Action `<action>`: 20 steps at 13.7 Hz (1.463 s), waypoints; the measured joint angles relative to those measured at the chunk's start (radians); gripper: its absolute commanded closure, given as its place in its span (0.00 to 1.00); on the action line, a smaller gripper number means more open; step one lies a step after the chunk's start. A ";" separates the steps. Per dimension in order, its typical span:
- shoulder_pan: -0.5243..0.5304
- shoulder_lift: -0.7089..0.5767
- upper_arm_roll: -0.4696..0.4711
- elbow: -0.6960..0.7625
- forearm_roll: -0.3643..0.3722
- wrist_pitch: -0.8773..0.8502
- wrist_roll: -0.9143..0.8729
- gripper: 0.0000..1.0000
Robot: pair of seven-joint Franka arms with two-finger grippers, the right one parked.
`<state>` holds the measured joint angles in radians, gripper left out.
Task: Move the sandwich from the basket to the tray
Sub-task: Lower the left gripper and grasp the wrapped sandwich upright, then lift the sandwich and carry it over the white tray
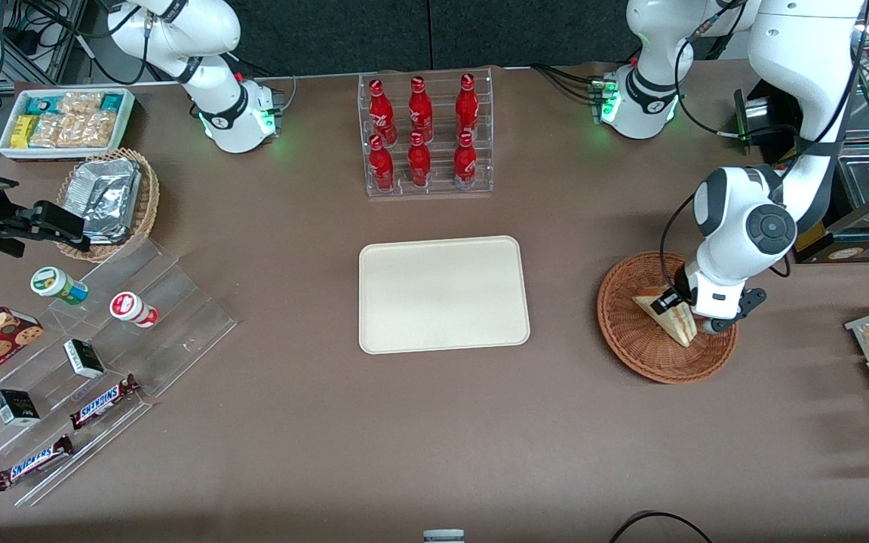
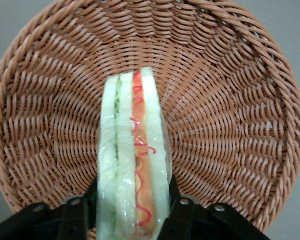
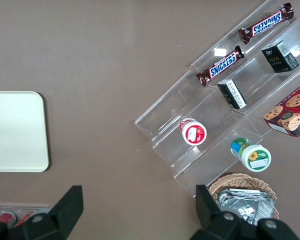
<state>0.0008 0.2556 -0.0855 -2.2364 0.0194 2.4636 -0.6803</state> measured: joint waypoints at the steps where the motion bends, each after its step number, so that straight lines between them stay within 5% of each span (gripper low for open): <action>1: 0.000 0.000 0.003 0.001 0.000 -0.011 0.001 1.00; 5: 0.000 -0.004 0.004 0.042 0.022 -0.089 0.003 1.00; 11: -0.095 -0.028 -0.054 0.296 0.037 -0.473 0.008 1.00; 20: -0.276 0.065 -0.234 0.464 0.034 -0.490 -0.005 1.00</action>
<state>-0.2752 0.3205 -0.3198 -1.7726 0.0535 1.9739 -0.6853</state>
